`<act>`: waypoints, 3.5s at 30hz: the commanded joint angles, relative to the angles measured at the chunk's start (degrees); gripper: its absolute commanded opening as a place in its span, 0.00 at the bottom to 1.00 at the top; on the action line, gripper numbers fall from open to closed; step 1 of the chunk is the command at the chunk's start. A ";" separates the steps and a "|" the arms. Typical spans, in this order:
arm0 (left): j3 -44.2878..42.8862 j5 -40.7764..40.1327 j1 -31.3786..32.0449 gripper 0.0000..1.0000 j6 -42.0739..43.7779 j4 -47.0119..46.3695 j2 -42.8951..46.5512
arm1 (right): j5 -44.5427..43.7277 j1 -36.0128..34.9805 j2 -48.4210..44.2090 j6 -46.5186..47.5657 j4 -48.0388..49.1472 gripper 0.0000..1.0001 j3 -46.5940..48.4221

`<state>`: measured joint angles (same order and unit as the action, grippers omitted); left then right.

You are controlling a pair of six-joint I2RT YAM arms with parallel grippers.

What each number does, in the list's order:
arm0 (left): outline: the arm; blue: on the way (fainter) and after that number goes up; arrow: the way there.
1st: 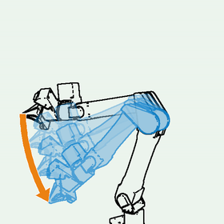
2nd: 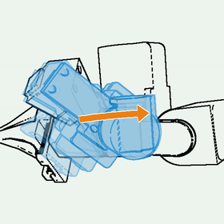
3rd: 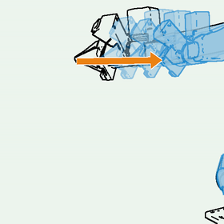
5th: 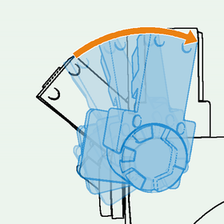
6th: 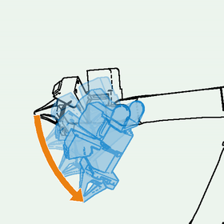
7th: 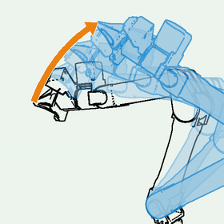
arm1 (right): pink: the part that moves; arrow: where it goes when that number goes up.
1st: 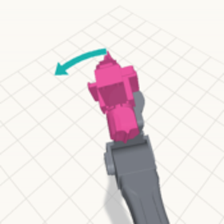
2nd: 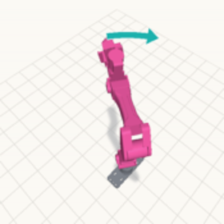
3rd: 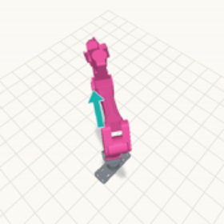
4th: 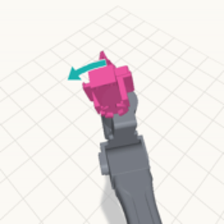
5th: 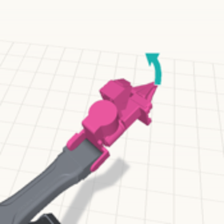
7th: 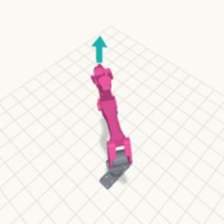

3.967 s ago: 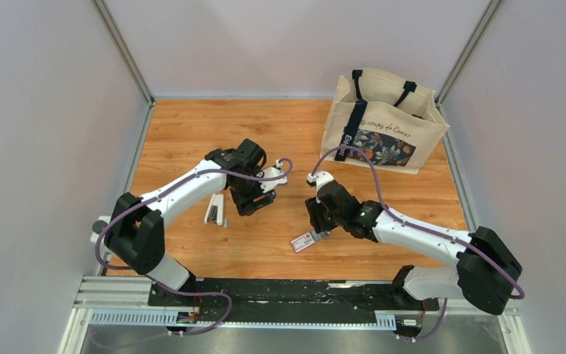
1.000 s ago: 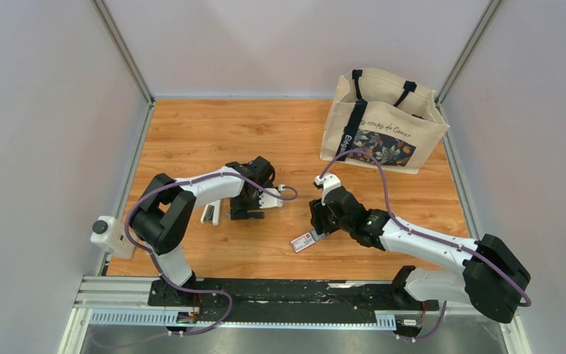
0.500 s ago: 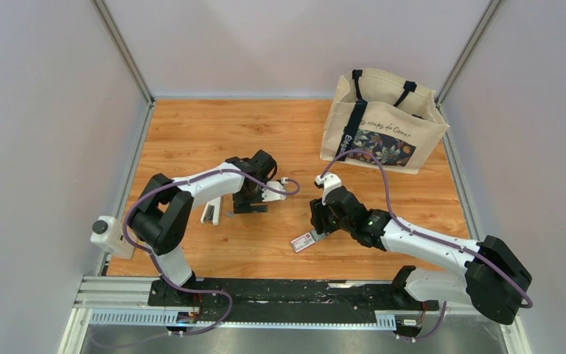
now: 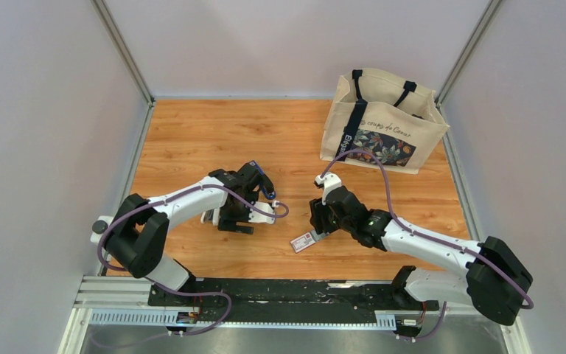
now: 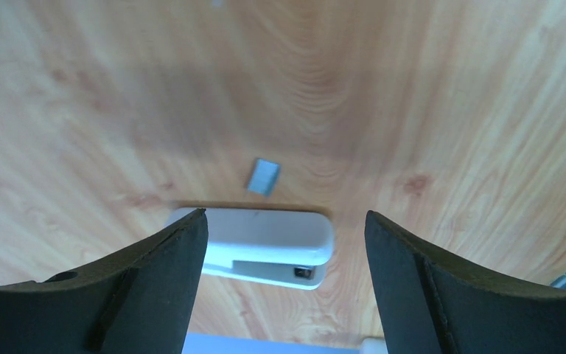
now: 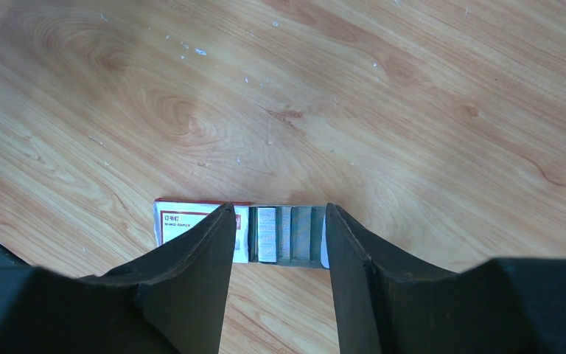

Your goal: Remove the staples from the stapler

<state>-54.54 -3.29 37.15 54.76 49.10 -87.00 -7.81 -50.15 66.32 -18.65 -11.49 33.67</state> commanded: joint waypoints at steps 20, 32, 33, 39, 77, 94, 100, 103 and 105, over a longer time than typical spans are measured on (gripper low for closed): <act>-1.97 4.26 -0.50 0.86 13.62 -2.78 -5.89 | -0.71 0.14 -4.27 -0.15 3.05 0.51 -2.21; -1.18 1.18 -0.50 0.79 15.28 -4.72 -8.09 | -0.89 0.23 -3.92 0.20 2.87 0.50 -1.77; -1.18 0.92 -0.50 0.78 15.29 -4.80 -8.18 | -0.97 0.32 -3.92 0.11 2.87 0.50 -1.68; -0.13 -0.75 -0.50 0.70 15.90 -4.45 -8.27 | -1.24 0.32 -4.01 0.29 2.43 0.50 -1.50; -17.42 6.77 1.00 0.01 0.36 11.79 -6.97 | -2.82 0.32 -8.48 1.25 -2.66 0.48 3.77; -42.85 71.62 -8.14 0.10 -40.49 9.72 4.11 | 19.40 0.93 -21.14 1.17 -3.72 0.58 17.91; -29.42 80.45 -8.23 0.10 -77.20 -31.26 9.64 | 25.55 0.93 -20.71 -0.94 0.14 0.60 23.80; -20.88 80.10 -8.23 0.12 -103.32 -63.81 10.80 | 27.76 0.93 -19.66 -2.61 2.51 0.59 25.13; -21.22 80.72 -8.23 0.12 -108.20 -66.50 10.10 | 28.20 0.93 -19.48 -3.40 3.75 0.59 25.04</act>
<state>-76.27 72.01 29.12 -26.26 14.81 -78.41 16.01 -49.41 46.35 -19.55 -12.75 56.58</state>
